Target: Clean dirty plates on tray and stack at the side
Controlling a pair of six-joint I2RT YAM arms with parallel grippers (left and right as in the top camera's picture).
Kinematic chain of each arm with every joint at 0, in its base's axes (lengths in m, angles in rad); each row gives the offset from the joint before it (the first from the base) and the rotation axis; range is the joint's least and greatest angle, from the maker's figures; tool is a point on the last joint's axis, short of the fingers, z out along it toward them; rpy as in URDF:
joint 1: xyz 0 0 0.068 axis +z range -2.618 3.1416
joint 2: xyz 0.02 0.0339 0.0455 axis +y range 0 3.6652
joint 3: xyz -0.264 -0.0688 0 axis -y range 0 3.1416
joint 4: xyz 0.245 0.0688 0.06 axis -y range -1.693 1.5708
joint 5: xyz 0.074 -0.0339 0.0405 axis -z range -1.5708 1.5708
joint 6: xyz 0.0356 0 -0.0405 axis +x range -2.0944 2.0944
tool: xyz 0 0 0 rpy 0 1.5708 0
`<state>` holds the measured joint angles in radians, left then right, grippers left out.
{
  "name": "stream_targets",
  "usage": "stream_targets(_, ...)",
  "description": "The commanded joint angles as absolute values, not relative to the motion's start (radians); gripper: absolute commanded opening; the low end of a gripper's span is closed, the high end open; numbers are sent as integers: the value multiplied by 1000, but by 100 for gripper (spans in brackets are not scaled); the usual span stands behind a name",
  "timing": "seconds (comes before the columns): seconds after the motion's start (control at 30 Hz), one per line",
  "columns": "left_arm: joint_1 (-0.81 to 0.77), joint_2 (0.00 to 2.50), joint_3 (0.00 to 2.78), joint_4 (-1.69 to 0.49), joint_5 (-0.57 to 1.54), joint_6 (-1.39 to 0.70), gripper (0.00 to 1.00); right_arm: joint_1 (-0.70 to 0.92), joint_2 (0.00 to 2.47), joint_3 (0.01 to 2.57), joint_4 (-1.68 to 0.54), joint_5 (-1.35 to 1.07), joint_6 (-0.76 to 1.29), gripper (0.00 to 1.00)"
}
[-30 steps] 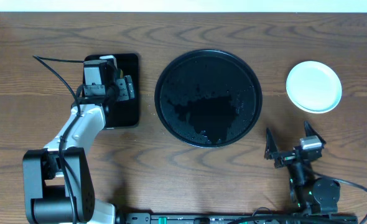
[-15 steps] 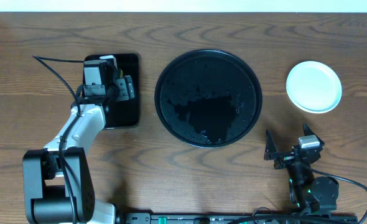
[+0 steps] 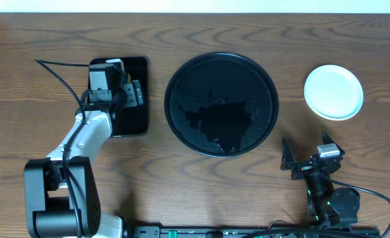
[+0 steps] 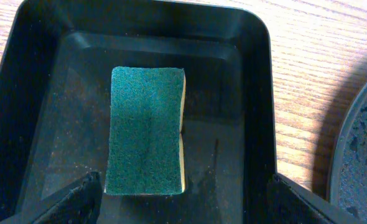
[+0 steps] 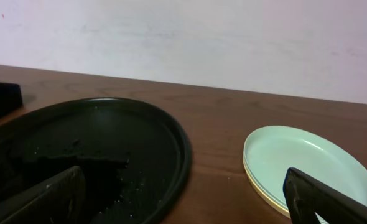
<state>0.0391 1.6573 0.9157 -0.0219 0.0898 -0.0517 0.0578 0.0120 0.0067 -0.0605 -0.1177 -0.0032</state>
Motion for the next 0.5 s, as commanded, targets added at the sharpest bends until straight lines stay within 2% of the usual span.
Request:
stream_targets(0.0,44,1660,923,-22,78,-53,85,53,7,6,-65,-109,14,99)
stream_targets(0.23,31,1583,894,-91,74,-53,85,53,7,6,-65,-109,14,99)
stream_targets(0.47,31,1309,891,-298,74,-53,85,53,7,6,-65,-109,14,99)
